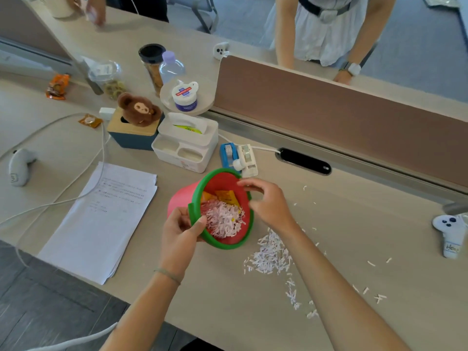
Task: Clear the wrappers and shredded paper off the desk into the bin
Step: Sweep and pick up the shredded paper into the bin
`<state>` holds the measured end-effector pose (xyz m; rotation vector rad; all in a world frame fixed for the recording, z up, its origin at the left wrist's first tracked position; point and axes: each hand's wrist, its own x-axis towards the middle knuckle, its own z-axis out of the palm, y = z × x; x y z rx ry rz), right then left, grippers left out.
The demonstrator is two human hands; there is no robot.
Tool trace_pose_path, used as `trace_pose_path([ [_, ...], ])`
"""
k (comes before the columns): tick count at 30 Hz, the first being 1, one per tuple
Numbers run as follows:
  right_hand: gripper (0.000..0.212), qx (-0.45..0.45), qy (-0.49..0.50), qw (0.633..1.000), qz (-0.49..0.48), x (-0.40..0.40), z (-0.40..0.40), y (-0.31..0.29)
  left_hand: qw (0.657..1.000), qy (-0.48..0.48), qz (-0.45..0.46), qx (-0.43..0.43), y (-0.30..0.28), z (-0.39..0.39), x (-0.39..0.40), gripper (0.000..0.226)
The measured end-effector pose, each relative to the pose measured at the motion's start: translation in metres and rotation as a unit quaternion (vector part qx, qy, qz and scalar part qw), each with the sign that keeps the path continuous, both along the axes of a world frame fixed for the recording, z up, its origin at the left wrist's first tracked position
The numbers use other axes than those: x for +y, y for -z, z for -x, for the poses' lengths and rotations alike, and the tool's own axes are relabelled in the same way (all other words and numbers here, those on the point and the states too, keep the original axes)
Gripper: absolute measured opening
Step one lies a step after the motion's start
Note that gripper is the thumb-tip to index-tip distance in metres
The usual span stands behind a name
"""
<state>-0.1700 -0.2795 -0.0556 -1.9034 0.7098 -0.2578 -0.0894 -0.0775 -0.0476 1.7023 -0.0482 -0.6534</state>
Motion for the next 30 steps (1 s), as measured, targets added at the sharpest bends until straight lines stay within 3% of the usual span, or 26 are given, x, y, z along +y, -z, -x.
trace_pose_path([
  [2, 0.054, 0.052, 0.030, 0.998, 0.018, -0.034, 0.021, 0.015, 1.000, 0.004, 0.003, -0.006, 0.001, -0.002, 0.001, 0.010],
  [5, 0.056, 0.206, 0.057, 0.974, 0.075, -0.091, 0.058, 0.056, 1.000, 0.016, 0.001, -0.025, 0.006, -0.004, -0.002, 0.010],
  [9, 0.074, 0.317, -0.003, 0.943, 0.104, -0.141, 0.081, 0.102, 0.999, 0.007, -0.003, -0.043, 0.007, -0.002, -0.012, 0.031],
  [15, 0.076, 0.346, -0.096, 0.917, 0.172, -0.165, 0.082, 0.136, 0.998, -0.002, -0.017, -0.062, 0.012, 0.000, -0.021, 0.013],
  [24, 0.074, 0.280, -0.229, 0.898, 0.250, -0.056, 0.172, 0.145, 0.998, -0.001, -0.012, -0.066, 0.013, 0.009, -0.034, 0.025],
  [30, 0.071, 0.267, -0.173, 0.918, 0.237, -0.094, 0.139, 0.142, 0.993, 0.021, -0.031, -0.110, 0.019, 0.024, -0.038, 0.023],
])
